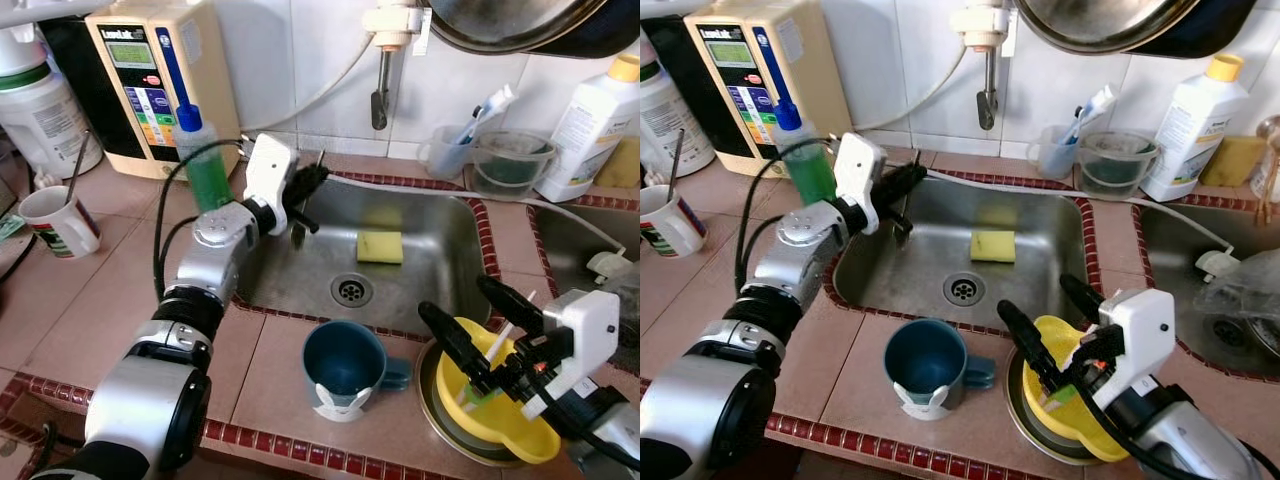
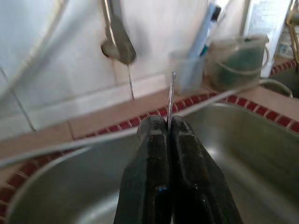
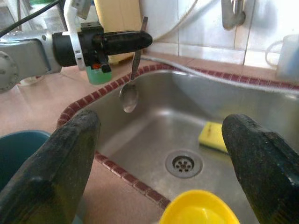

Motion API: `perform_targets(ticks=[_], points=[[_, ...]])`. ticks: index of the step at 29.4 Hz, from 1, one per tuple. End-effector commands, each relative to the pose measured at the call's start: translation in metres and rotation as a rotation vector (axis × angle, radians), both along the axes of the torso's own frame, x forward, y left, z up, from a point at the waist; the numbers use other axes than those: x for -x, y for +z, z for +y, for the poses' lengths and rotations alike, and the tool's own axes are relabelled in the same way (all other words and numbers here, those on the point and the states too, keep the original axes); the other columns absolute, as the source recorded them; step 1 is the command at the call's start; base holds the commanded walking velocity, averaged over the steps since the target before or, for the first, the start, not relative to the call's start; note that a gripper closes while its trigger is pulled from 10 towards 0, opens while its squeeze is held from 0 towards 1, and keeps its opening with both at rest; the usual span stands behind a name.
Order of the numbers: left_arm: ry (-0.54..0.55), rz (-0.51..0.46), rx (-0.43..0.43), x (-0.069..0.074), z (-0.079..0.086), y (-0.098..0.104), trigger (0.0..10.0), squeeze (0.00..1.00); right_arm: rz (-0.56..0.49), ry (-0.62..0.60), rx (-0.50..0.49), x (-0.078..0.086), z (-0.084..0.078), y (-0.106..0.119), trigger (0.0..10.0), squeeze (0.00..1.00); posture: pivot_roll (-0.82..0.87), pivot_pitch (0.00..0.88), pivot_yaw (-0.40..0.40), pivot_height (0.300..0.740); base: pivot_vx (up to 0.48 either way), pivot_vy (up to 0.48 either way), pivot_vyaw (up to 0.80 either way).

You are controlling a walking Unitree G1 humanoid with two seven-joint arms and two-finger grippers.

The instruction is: Kitchen organization

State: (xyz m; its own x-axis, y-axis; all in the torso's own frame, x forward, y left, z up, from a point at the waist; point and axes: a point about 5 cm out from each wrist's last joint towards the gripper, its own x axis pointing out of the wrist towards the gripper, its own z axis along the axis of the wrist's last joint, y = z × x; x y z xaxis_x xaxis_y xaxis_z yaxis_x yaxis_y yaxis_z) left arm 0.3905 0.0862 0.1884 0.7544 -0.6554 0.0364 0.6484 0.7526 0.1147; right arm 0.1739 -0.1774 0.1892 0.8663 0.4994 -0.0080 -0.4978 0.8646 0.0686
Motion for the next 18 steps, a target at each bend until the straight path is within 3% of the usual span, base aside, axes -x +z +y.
perform_targets(ticks=[1, 7, 9, 18], points=[[-0.013, -0.001, -0.011, -0.001, -0.001, 0.002, 10.0, 0.00, -0.006, 0.032, -0.004, 0.005, 0.003, 0.006, 10.0, 0.00, -0.18, 0.113, 0.095, 0.740, 0.000, 0.000, 0.00], [-0.021, 0.055, -0.021, 0.002, -0.002, -0.014, 10.0, 0.00, 0.013, 0.047, -0.027, 0.011, 0.006, 0.007, 10.0, 0.00, -0.19, 0.119, 0.101, 0.740, 0.000, 0.000, 0.00], [-0.017, 0.079, -0.074, 0.004, -0.002, -0.025, 10.0, 0.00, 0.034, 0.068, -0.017, 0.015, 0.006, 0.006, 10.0, 0.00, -0.19, 0.120, 0.101, 0.740, 0.000, 0.000, 0.00], [-0.017, 0.122, -0.120, 0.008, -0.001, -0.039, 10.0, 0.00, 0.052, 0.086, -0.014, 0.018, 0.007, 0.006, 10.0, 0.00, -0.19, 0.117, 0.099, 0.740, 0.000, 0.000, 0.00]])
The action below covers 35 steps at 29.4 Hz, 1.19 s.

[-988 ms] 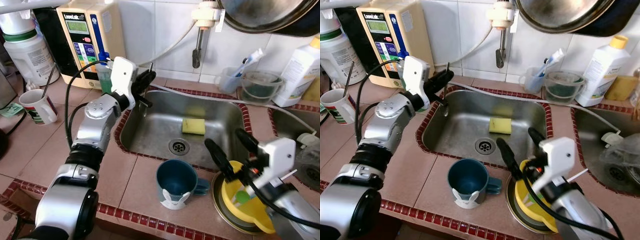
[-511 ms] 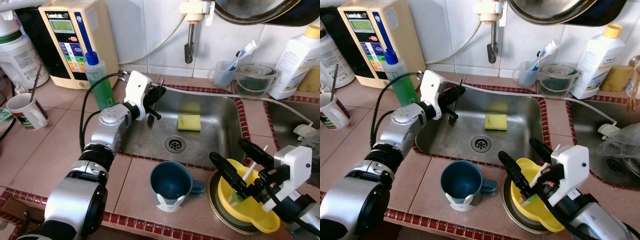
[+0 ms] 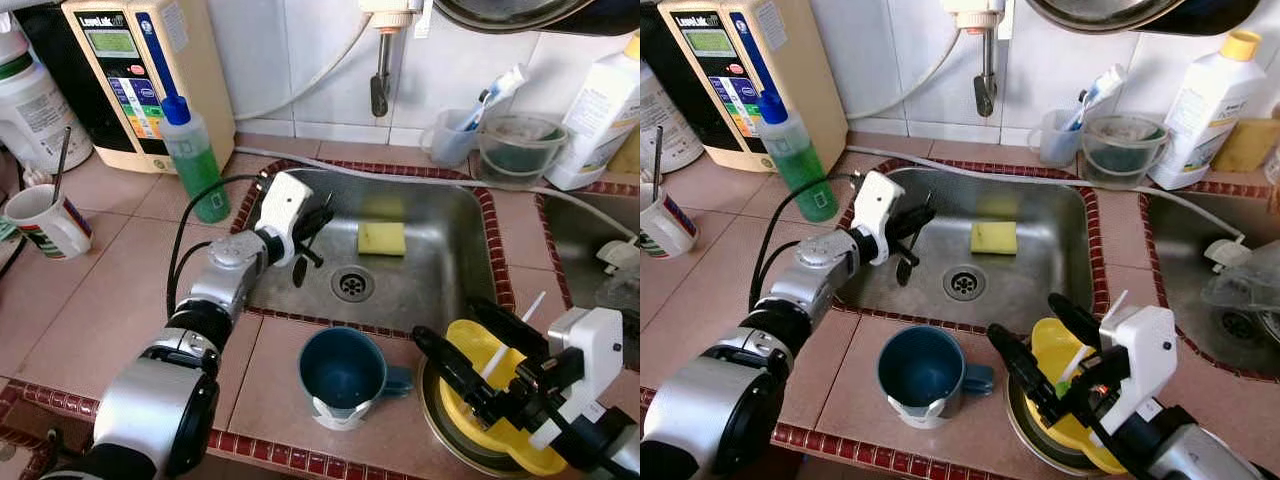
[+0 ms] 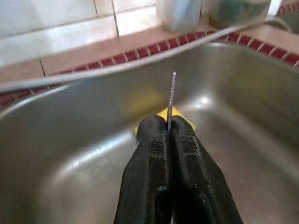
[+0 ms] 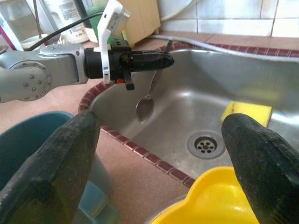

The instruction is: Kitchen organization

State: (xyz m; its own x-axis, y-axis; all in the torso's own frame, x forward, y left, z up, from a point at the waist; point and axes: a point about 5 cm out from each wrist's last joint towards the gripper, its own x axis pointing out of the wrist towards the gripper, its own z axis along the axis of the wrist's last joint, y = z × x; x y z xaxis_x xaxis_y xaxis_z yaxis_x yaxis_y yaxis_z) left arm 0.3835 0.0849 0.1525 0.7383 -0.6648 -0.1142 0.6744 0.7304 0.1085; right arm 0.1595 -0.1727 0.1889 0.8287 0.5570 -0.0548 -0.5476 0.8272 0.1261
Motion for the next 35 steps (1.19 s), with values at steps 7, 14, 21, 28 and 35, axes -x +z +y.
perform_targets(ticks=[7, 14, 21, 28, 35], points=[[-0.027, 0.031, -0.047, 0.003, -0.002, -0.009, 10.0, 0.00, -0.020, 0.033, 0.009, 0.002, 0.003, 0.007, 10.0, 0.00, -0.18, 0.111, 0.100, 0.740, 0.000, 0.000, 0.00], [-0.051, 0.052, -0.070, 0.006, -0.003, -0.014, 10.0, 0.00, -0.015, 0.024, 0.013, 0.001, 0.003, 0.006, 10.0, 0.00, -0.18, 0.107, 0.096, 0.740, 0.000, 0.000, 0.00], [-0.050, 0.083, -0.086, 0.007, -0.002, -0.019, 10.0, 1.00, -0.012, 0.019, 0.013, 0.000, 0.002, 0.005, 10.0, 0.00, -0.18, 0.108, 0.096, 0.740, 0.000, 0.000, 0.00], [-0.050, 0.091, -0.068, 0.006, -0.001, -0.017, 10.0, 1.00, -0.015, 0.009, 0.017, -0.001, 0.000, 0.005, 10.0, 0.00, -0.18, 0.108, 0.096, 0.740, 0.000, 0.000, 0.00], [-0.049, 0.085, -0.061, 0.004, -0.001, -0.014, 10.0, 1.00, -0.020, 0.005, 0.013, -0.002, -0.001, 0.006, 10.0, 0.00, -0.17, 0.109, 0.093, 0.740, 0.000, 0.000, 0.00]])
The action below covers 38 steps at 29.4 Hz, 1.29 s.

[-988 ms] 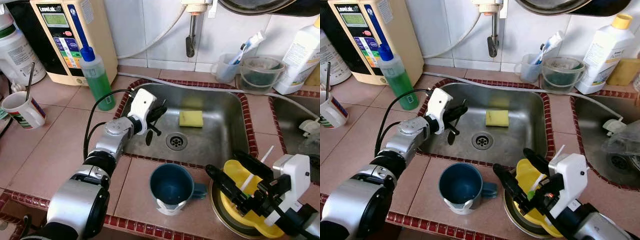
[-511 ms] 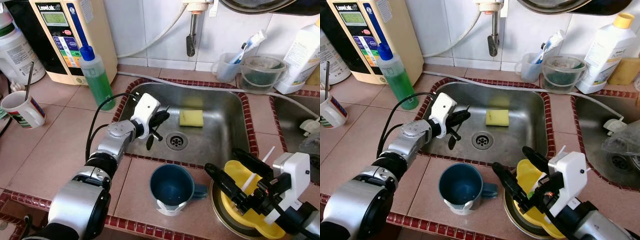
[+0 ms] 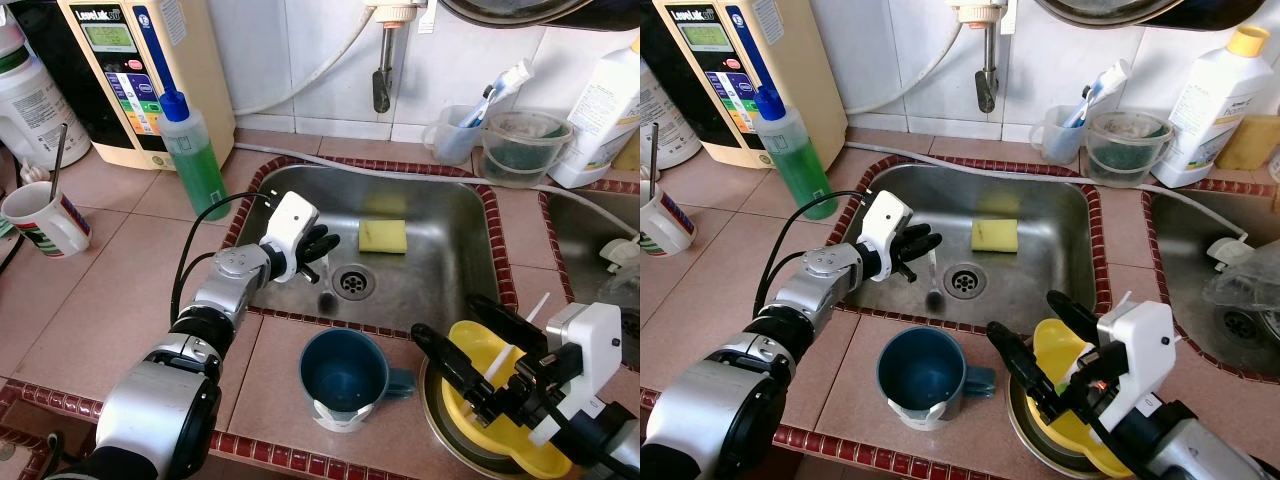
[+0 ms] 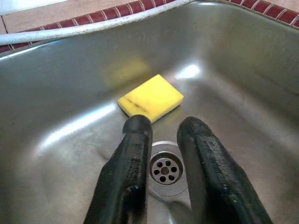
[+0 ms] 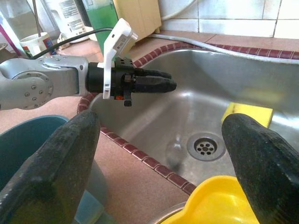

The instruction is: Kitchen organization

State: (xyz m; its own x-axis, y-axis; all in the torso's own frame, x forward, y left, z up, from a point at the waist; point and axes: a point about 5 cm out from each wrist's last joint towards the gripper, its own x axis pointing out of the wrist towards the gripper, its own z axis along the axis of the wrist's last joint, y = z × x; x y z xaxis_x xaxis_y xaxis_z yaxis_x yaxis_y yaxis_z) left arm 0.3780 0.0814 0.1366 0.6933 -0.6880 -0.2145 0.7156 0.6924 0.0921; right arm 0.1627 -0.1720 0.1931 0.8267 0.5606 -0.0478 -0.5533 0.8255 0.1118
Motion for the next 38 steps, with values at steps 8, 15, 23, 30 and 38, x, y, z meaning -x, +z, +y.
perform_targets(ticks=[8, 15, 23, 30, 38], points=[[0.027, -0.038, 0.038, -0.007, 0.008, 0.016, 10.0, 1.00, -0.030, -0.012, -0.007, -0.006, -0.003, 0.004, 10.0, 0.00, -0.15, 0.110, 0.082, 0.740, 0.000, 0.000, 0.00], [0.101, -0.120, 0.150, -0.013, 0.023, 0.039, 10.0, 1.00, -0.131, -0.094, -0.077, -0.027, -0.008, 0.017, 10.0, 0.00, -0.12, 0.094, 0.059, 0.740, 0.000, 0.000, 0.00], [0.134, -0.208, 0.250, -0.009, 0.034, 0.056, 10.0, 0.00, -0.204, -0.138, -0.107, -0.040, -0.014, 0.025, 10.0, 0.00, -0.09, 0.081, 0.041, 0.740, 0.000, 0.000, 0.00], [0.181, -0.269, 0.313, 0.000, 0.041, 0.068, 10.0, 0.00, -0.251, -0.192, -0.137, -0.050, -0.015, 0.026, 10.0, 0.00, -0.06, 0.072, 0.027, 0.740, 0.000, 0.000, 0.00], [0.215, -0.305, 0.355, 0.027, 0.055, 0.077, 10.0, 0.00, -0.194, -0.054, -0.086, -0.044, -0.009, 0.010, 10.0, 0.00, -0.04, 0.073, 0.016, 0.740, 0.000, 0.000, 0.00]])
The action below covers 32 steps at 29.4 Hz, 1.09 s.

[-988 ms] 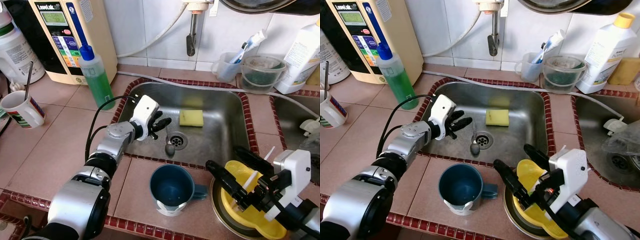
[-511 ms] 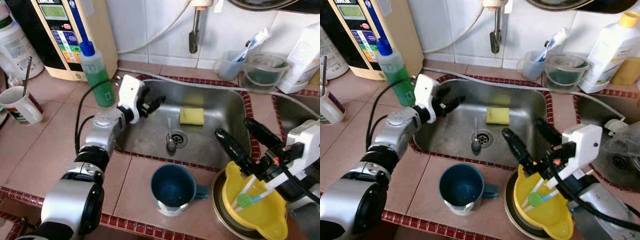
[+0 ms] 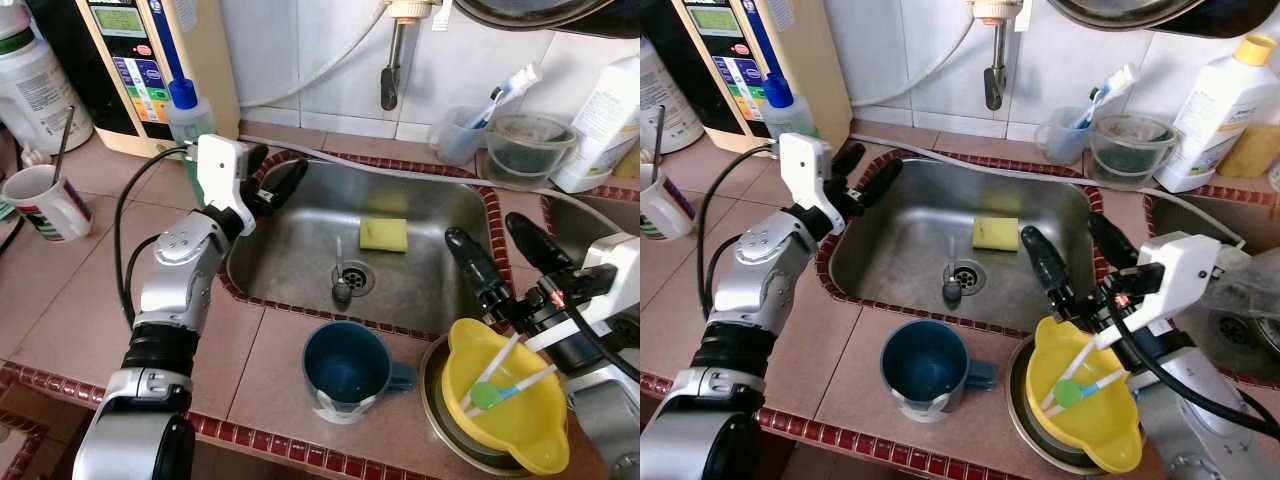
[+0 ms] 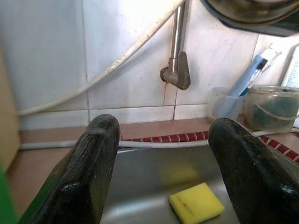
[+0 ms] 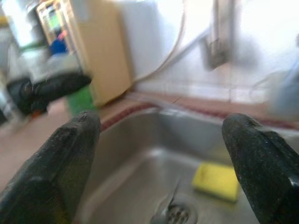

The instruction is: Kitchen organization

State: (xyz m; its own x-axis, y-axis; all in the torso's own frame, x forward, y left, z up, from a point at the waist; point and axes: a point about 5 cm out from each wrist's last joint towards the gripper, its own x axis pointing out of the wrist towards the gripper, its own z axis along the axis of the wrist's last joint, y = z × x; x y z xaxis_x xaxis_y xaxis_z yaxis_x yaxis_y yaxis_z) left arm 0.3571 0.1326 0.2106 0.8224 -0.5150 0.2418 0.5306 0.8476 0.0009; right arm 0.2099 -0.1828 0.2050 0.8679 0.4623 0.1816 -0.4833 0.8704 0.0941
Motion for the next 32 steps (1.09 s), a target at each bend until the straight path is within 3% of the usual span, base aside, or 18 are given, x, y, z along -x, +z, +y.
perform_targets(ticks=[1, 15, 25, 32], points=[[0.000, -0.002, -0.008, 0.007, 0.004, 0.004, 10.0, 0.00, 0.014, 0.058, 0.027, 0.004, 0.002, -0.003, 10.0, 0.00, -0.04, 0.073, 0.016, 0.740, 0.000, 0.000, 0.00], [-0.017, 0.015, -0.057, 0.049, 0.030, 0.003, 10.0, 0.00, 0.113, 0.194, 0.026, 0.022, -0.007, -0.018, 10.0, 0.00, -0.04, 0.085, -0.014, 0.740, 0.000, 0.000, 0.00], [0.002, 0.021, -0.027, 0.065, 0.041, 0.006, 10.0, 0.00, 0.045, 0.140, -0.038, 0.015, -0.012, -0.008, 10.0, 0.00, -0.03, 0.080, -0.017, 0.740, 0.000, 0.000, 0.00], [0.009, 0.033, 0.015, 0.065, 0.036, 0.008, 10.0, 0.00, 0.015, 0.099, -0.068, 0.007, -0.011, -0.006, 10.0, 0.00, -0.02, 0.078, -0.016, 0.740, 0.000, 0.000, 0.00]])
